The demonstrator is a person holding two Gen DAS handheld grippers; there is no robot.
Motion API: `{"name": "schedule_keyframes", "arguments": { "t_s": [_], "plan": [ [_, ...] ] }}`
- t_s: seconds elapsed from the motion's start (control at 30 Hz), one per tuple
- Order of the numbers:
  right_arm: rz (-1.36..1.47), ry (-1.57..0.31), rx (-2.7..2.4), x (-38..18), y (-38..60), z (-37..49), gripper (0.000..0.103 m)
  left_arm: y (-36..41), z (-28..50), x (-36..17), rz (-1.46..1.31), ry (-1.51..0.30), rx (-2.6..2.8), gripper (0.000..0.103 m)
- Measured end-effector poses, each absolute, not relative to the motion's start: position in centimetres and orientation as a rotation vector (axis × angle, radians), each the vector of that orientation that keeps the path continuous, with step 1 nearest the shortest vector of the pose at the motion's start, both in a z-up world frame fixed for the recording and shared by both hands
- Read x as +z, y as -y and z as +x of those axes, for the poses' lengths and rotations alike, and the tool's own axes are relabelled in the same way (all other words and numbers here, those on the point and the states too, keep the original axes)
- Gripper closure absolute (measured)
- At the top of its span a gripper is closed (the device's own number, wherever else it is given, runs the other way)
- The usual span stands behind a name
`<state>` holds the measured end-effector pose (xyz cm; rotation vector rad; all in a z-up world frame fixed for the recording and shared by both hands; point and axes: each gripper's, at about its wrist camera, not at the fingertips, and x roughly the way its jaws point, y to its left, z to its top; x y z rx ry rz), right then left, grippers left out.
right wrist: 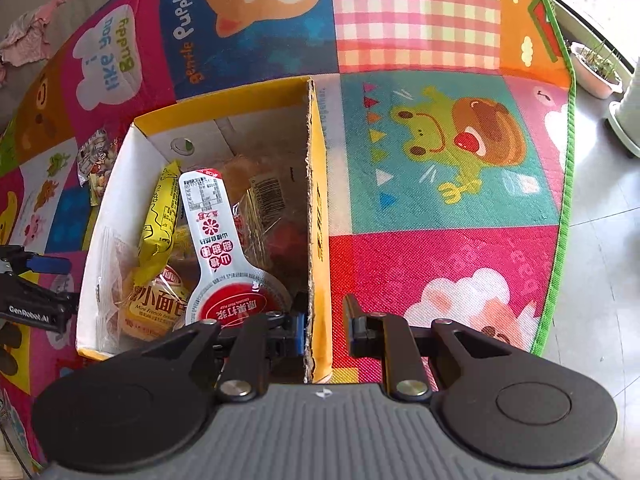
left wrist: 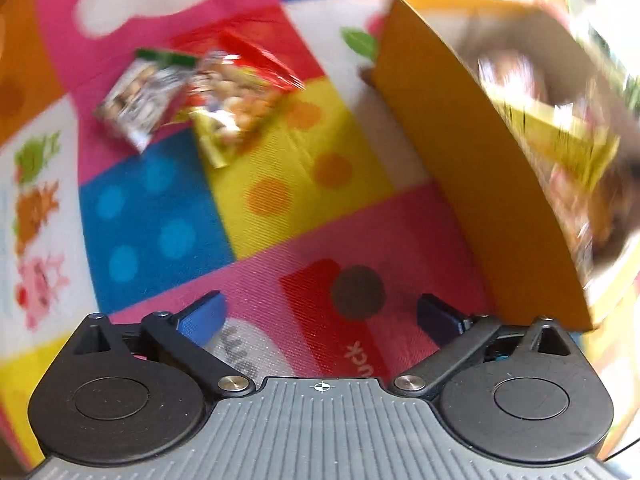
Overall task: Organize objects
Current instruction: 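Move the open left gripper to the green-topped biscuit bag on the mat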
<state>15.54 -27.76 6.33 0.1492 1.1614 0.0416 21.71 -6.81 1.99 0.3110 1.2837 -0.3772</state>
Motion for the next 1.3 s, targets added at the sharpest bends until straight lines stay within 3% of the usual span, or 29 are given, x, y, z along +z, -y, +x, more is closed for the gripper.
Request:
{"name": "schedule_keyframes", "arguments": {
  "t_s": [0.4, 0.6, 0.73, 0.8, 0.9, 1.0, 1.07, 1.3],
  "plan": [
    [0.125, -1.161, 0.005, 6.4, 26.3, 16.0, 0.089, 6.7, 21.3, 2.7, 0.247, -1.277, -0.365, 0.0],
    [0.137, -1.163, 0.004, 6.4, 26.4, 15.9, 0.089, 1.2, 24.8, 6.1, 0.083, -1.232, -0.342, 0.0],
    [0.161, -1.163, 0.002, 6.2, 26.7, 15.7, 0.089, -5.1, 31.2, 8.4, -0.385, -1.246, -0.112, 0.0],
    [0.18, -1.165, -0.003, 6.0, 26.9, 15.7, 0.089, -6.2, 33.9, 9.0, -0.483, -1.218, -0.082, 0.0],
    [0.199, -1.166, -0.001, 6.0, 27.1, 15.8, 0.089, -2.4, 37.7, 11.0, -0.033, -1.107, -0.339, 0.0],
    [0.209, -1.163, 0.009, 5.9, 27.3, 15.8, 0.089, 1.0, 37.1, 10.7, 0.505, -1.035, -0.653, 0.0],
    [0.22, -1.16, 0.012, 5.7, 27.6, 15.8, 0.089, 1.5, 36.1, 9.7, 0.715, -1.035, -0.726, 0.0],
    [0.246, -1.158, 0.008, 5.3, 28.1, 16.3, 0.089, -0.2, 37.9, 5.9, 0.731, -1.144, -0.684, 0.0]
  ]
}}
